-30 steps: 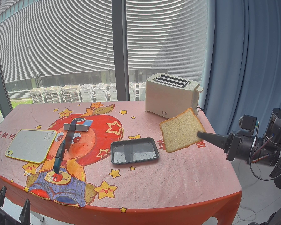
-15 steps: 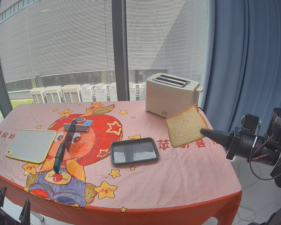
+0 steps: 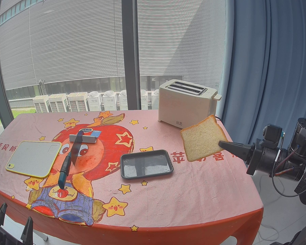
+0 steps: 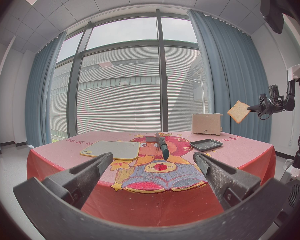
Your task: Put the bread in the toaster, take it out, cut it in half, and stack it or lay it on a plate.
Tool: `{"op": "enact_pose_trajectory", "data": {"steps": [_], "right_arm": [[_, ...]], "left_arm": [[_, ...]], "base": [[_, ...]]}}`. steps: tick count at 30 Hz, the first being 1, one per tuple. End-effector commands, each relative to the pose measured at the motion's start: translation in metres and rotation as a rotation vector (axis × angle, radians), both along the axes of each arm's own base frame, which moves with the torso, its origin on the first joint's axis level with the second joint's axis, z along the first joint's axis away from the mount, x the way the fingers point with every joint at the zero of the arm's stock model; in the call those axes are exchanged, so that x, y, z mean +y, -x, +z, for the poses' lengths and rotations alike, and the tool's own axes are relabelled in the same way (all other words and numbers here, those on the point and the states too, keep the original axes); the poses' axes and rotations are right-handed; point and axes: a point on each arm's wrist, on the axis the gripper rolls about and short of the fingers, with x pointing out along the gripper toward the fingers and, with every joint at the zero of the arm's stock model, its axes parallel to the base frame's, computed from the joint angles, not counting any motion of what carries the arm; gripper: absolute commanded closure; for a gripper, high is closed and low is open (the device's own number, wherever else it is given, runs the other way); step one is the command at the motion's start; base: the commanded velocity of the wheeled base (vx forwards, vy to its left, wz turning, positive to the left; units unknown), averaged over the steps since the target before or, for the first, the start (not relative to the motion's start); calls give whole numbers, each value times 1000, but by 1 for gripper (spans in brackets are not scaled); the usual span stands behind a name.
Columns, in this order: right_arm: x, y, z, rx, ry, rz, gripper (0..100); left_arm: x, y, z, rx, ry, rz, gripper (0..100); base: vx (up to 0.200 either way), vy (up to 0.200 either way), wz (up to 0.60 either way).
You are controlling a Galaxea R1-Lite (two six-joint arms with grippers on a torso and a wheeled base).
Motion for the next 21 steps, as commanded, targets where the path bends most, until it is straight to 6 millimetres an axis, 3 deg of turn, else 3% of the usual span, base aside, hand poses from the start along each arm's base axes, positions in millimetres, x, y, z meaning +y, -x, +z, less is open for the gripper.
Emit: {"op": "enact_pose_trajectory", "data": {"steps": [1,21], "right_arm": [[-1,-1,1,-4,-1,-4,100],[-3,-1,0,-17,11,-10,100]], "left_arm": [[0,0,-5,1,0,0,0],[0,0,-5,1,0,0,0]], "base": [[0,0,0],[0,0,0]]}}
